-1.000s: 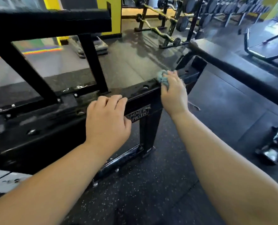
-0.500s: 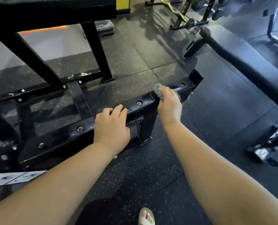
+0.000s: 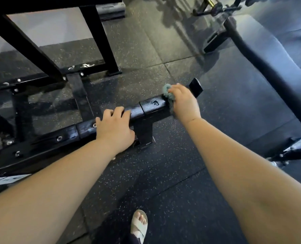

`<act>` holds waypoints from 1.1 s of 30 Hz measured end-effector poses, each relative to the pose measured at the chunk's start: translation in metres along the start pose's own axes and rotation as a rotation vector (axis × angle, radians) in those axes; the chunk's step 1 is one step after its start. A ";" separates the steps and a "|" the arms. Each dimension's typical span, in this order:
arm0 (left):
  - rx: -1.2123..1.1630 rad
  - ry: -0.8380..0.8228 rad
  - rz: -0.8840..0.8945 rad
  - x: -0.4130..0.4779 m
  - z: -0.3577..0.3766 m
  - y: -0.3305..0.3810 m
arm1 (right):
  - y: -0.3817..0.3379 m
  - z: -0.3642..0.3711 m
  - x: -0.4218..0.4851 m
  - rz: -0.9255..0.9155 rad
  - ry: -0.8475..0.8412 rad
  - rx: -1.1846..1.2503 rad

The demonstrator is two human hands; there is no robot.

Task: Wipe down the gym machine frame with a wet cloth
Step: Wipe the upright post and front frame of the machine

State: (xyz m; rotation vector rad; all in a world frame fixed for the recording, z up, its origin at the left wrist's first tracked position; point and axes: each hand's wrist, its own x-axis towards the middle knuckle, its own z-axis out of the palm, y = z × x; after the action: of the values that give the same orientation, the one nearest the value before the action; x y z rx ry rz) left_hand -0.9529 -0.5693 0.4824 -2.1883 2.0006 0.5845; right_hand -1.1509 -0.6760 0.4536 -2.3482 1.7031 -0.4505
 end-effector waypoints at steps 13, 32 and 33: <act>-0.010 -0.022 -0.057 -0.008 0.006 0.012 | -0.036 0.016 -0.027 -0.310 -0.119 0.152; 0.023 -0.189 -0.107 -0.001 -0.004 0.031 | 0.008 0.003 0.008 -0.132 -0.021 0.002; 0.022 -0.197 -0.116 -0.001 -0.001 0.034 | 0.018 -0.002 0.010 0.006 -0.019 -0.014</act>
State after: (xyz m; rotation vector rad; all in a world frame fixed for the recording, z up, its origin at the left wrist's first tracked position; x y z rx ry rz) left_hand -0.9857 -0.5732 0.4897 -2.1248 1.7610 0.7275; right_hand -1.1651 -0.6915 0.4505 -2.3489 1.7104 -0.4150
